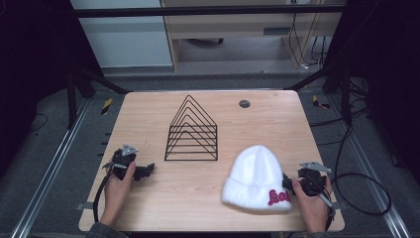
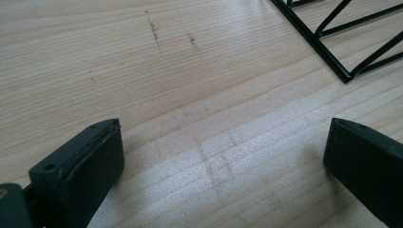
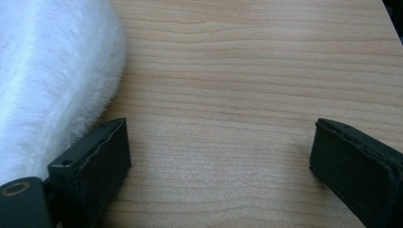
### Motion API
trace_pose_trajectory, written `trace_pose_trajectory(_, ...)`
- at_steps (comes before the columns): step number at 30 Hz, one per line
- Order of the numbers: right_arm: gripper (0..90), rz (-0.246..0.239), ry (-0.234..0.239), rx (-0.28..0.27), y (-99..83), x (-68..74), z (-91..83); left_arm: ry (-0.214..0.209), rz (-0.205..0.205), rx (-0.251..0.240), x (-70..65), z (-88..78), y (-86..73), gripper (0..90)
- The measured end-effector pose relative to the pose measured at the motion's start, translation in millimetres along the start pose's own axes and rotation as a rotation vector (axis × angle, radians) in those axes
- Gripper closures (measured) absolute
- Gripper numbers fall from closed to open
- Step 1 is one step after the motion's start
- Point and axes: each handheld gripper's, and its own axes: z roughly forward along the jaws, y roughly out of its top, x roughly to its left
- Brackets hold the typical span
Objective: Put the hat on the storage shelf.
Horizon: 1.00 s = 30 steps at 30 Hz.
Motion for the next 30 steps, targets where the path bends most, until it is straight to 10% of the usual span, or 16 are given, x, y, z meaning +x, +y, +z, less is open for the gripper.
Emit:
trace_pose_trajectory(12,9.7,-0.122,0.082,-0.030,46.4,1.4,-18.1,0.007,0.001,0.002,-0.1,-0.4,-0.2,0.0)
trace_pose_trajectory(22,29.0,-0.189,0.169,0.003,100.9,33.4,-9.5,0.006,0.003,0.007,0.2,0.4,0.8,0.0)
trace_pose_trajectory(30,29.8,-0.249,0.209,0.052,106.7,59.1,-3.5,0.008,0.003,0.002,-0.7,0.4,0.5,0.0)
